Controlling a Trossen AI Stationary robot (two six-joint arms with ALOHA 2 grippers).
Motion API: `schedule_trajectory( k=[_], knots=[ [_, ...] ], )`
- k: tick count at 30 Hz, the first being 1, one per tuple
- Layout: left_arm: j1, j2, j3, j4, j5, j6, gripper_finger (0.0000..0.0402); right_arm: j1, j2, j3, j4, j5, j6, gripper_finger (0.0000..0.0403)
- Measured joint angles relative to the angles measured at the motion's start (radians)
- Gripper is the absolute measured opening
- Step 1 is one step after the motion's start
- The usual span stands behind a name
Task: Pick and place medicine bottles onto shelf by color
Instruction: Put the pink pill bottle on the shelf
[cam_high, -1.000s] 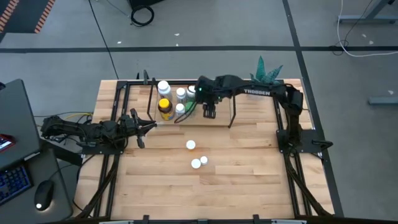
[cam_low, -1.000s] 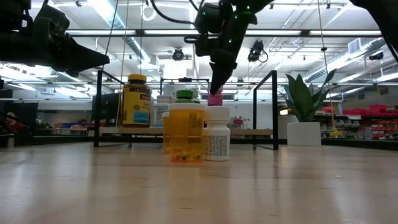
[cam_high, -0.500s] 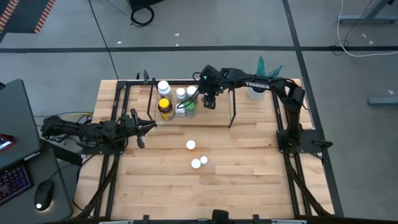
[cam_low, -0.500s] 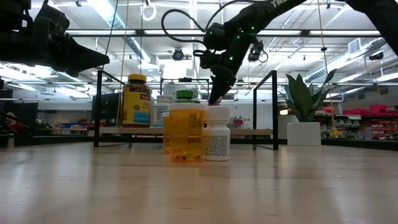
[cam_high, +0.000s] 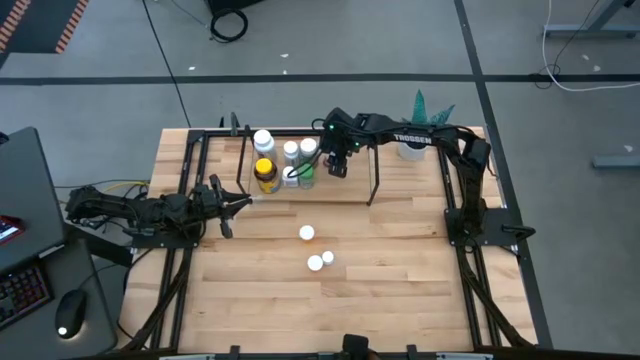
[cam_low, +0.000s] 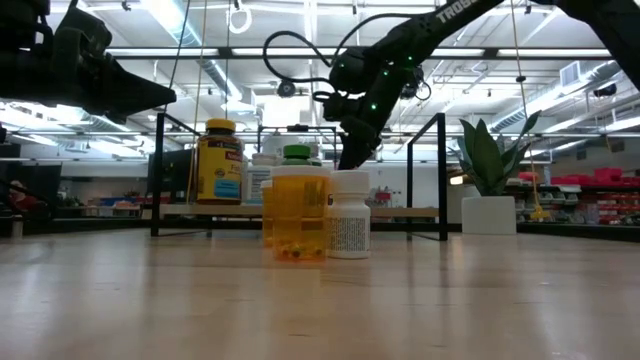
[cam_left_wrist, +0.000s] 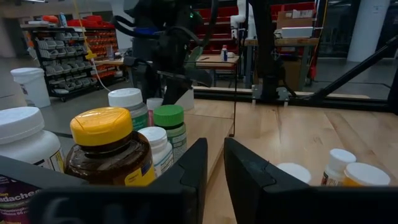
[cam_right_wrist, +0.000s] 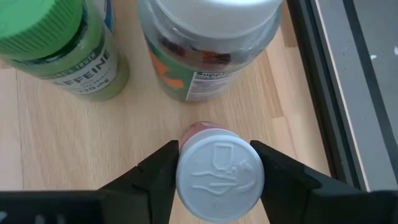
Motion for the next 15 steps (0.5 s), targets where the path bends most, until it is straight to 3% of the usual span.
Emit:
schedule_trajectory(
  k=[15],
  knots=[
    [0.000,0.000,0.000,0.000,0.000,0.000,0.0062,0.009,0.000,0.015,-0.024,0.067,0.011,0.0287]
  ],
)
